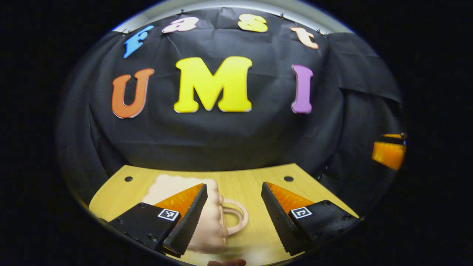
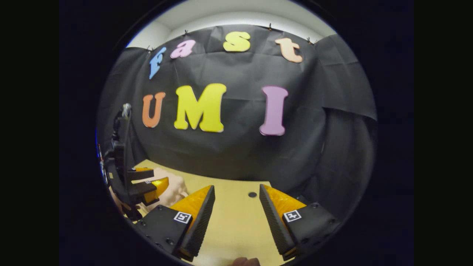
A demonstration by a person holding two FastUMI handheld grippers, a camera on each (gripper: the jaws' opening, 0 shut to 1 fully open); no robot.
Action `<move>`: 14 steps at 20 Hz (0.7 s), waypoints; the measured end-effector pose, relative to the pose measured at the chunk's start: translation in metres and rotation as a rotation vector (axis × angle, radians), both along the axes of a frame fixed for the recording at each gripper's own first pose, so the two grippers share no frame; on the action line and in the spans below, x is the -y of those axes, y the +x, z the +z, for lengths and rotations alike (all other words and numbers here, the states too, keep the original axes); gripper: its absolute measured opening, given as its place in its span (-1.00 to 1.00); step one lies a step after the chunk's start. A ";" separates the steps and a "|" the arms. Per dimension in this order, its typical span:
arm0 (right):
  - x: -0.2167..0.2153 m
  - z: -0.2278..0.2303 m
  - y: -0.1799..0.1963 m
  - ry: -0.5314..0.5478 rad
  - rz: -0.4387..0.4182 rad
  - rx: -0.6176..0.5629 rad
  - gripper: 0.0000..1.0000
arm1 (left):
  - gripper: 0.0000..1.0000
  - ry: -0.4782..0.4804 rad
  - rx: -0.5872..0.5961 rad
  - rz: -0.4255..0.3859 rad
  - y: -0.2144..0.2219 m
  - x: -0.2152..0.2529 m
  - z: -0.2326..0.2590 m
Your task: First open the suitcase, pack the skin care products into it, and then close the suitcase.
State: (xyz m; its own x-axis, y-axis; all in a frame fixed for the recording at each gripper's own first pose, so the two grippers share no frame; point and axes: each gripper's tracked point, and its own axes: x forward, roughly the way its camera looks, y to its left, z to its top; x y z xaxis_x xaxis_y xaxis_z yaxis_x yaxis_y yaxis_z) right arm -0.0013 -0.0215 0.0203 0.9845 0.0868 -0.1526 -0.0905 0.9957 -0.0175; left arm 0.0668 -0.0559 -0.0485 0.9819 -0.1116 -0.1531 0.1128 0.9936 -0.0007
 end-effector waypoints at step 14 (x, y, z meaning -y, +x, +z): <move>-0.070 0.065 0.015 0.106 -0.025 0.155 0.39 | 0.91 -0.014 0.232 0.140 -0.039 -0.062 0.107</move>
